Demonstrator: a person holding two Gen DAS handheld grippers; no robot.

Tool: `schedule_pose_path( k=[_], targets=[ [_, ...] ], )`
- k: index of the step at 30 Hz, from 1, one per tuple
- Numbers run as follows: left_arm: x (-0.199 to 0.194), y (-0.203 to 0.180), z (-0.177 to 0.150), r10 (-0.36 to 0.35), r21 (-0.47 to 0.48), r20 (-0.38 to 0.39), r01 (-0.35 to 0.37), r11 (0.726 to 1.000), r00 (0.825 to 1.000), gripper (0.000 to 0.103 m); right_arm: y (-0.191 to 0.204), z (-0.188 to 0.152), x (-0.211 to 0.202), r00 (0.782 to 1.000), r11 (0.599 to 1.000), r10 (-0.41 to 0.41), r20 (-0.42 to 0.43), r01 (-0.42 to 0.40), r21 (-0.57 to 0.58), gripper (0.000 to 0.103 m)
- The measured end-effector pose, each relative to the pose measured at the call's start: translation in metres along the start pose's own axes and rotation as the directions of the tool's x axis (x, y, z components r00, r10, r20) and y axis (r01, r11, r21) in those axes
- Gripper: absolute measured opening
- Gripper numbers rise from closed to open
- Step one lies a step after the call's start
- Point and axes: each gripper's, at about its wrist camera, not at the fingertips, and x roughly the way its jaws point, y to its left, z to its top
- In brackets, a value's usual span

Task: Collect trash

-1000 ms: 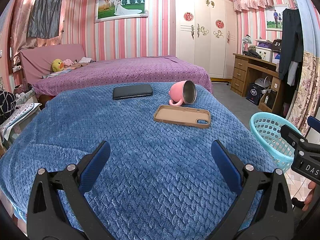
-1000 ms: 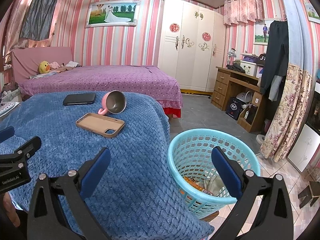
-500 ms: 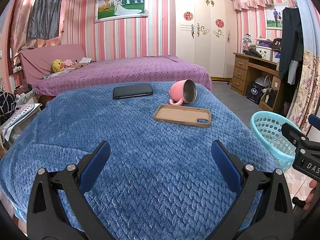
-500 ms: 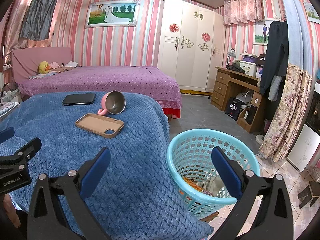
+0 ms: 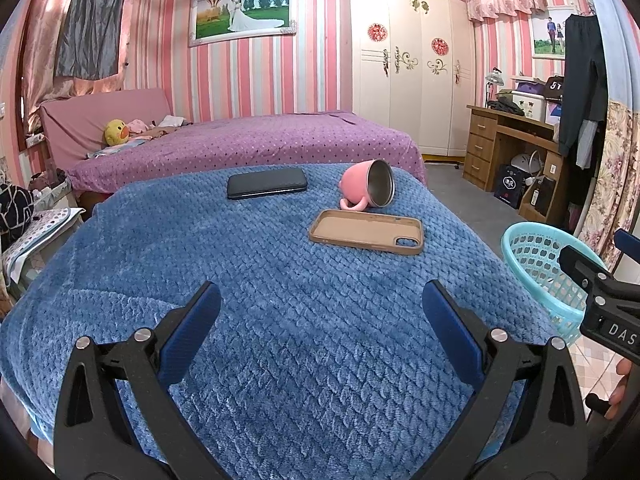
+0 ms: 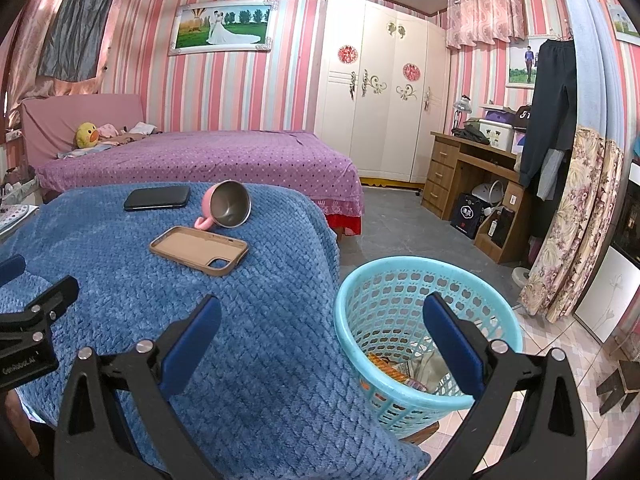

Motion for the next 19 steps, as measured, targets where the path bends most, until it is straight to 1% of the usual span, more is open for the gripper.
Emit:
schedule_pose_path(
  k=[19],
  targets=[
    [-0.0006,0.0045,0.0022,0.001,-0.012,0.007,-0.001,1.0,1.0,0.098,0.0006,0.0,0.0012,1.0,1.0,0.0,-0.002,0.0,0.001,0.098]
  ],
)
